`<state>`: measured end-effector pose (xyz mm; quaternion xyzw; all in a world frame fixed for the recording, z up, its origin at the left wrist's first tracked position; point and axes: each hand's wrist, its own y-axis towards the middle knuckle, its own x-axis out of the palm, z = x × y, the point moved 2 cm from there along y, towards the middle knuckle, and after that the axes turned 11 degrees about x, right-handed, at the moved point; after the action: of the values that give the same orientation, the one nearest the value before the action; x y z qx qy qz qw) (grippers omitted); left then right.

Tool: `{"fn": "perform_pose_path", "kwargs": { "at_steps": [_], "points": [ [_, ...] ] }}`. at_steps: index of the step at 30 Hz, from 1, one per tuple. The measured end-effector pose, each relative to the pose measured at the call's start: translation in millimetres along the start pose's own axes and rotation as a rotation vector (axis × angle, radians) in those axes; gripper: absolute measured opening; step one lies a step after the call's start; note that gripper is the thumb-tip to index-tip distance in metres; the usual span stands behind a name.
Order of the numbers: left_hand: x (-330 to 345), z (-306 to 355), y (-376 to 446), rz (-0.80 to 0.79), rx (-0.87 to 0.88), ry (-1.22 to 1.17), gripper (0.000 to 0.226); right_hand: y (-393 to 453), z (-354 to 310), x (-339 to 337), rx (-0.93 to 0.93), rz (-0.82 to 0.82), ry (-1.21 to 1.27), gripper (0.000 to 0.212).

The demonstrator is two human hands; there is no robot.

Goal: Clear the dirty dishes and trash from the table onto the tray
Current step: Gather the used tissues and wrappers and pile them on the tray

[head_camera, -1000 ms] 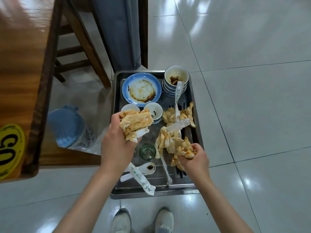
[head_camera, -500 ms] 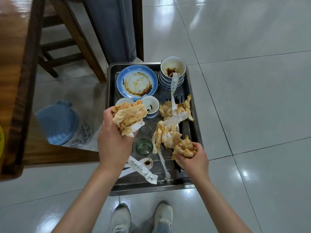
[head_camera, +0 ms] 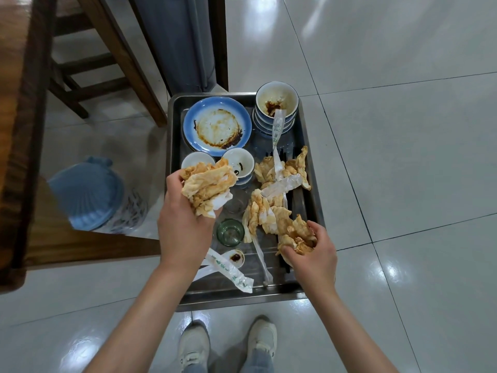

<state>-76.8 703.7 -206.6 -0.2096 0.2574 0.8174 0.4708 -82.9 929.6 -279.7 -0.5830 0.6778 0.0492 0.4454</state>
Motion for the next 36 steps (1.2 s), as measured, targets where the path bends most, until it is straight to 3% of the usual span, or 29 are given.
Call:
{"fn": "perform_pose_path", "kwargs": {
  "at_steps": [6,10,14,36],
  "points": [
    [1.0,-0.5,0.5,0.001,-0.002,-0.006,0.051,-3.2,-3.7,-0.9,0.010,0.005,0.060,0.070],
    [0.4,-2.8,-2.1,-0.002,-0.002,-0.021,0.051,-5.5,-3.8,-0.6,0.025,0.007,0.127,0.045],
    [0.0,-3.2,-4.5,-0.004,0.003,-0.017,0.050,-6.6,-2.1,-1.6,0.052,0.020,0.178,0.035],
    [8.4,-3.3,-7.3,-0.010,-0.018,-0.024,0.054,-11.3,-7.6,-2.4,0.078,0.032,0.197,0.041]
  ]
}}
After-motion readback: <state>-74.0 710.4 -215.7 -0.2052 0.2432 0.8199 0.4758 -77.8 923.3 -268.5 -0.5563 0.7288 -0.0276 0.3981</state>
